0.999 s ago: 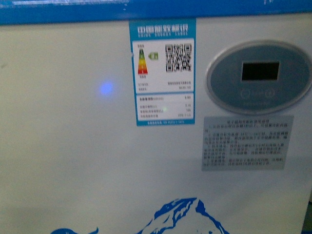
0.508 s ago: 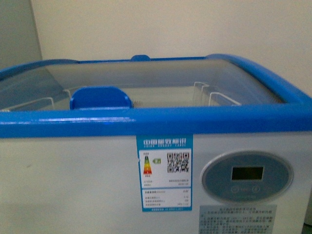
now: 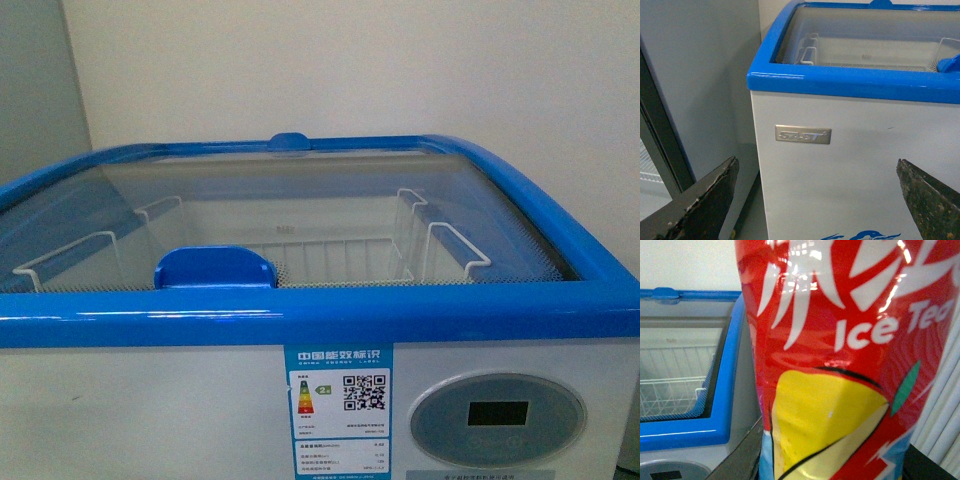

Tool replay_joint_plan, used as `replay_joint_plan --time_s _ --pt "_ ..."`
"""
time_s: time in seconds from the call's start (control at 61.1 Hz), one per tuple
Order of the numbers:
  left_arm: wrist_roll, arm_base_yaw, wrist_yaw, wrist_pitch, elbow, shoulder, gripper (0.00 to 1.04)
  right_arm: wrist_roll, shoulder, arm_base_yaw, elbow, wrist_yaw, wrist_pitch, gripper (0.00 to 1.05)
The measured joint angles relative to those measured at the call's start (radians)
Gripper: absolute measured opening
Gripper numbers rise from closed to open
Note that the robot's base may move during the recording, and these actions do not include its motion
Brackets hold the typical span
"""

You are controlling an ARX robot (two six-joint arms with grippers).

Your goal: Put drink in fridge

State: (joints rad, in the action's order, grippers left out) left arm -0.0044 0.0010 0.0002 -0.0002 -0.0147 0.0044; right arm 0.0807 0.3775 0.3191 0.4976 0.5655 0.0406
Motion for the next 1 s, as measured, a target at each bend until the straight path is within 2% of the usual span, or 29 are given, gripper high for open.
replay_joint_plan --time_s 0.246,0.295,0.311,0.409,0.475,0.606,0.704,0.835,0.934,0.999 --pt "-0.01 0.003 0.017 -0.002 -0.001 0.003 0.97 0.0 0.0 0.0 0.0 0.0 0.0 0.4" --pt "-0.058 0.049 0.167 -0.018 -0.014 0.04 0.97 0.0 0.0 0.0 0.0 0.0 0.0 0.4" --pt "-0.102 0.082 0.252 -0.007 -0.024 0.078 0.97 0.0 0.0 0.0 0.0 0.0 0.0 0.4" --pt "-0.2 0.169 0.477 0.094 -0.071 0.249 0.97 0.0 0.0 0.0 0.0 -0.001 0.0 0.4" --pt "-0.235 0.203 0.582 0.192 -0.117 0.366 0.97 0.0 0.0 0.003 0.0 -0.003 0.0 0.4" --pt "-0.228 0.25 0.677 0.404 -0.241 0.609 0.97 0.0 0.0 0.003 0.0 0.001 0.0 0.4" --pt "-0.138 0.27 0.72 0.551 -0.379 0.827 0.97 0.0 0.0 0.003 0.0 0.0 0.0 0.4" --pt "0.071 0.245 0.764 0.615 -0.499 0.987 0.97 0.0 0.0 0.003 0.0 0.0 0.0 0.4" --pt "0.353 0.214 0.8 0.642 -0.596 1.122 0.97 0.0 0.0 0.003 0.0 0.0 0.0 0.4" --pt "0.527 0.192 0.839 0.605 -0.653 1.192 0.97 0.0 0.0 0.003 0.0 0.0 0.0 0.4"
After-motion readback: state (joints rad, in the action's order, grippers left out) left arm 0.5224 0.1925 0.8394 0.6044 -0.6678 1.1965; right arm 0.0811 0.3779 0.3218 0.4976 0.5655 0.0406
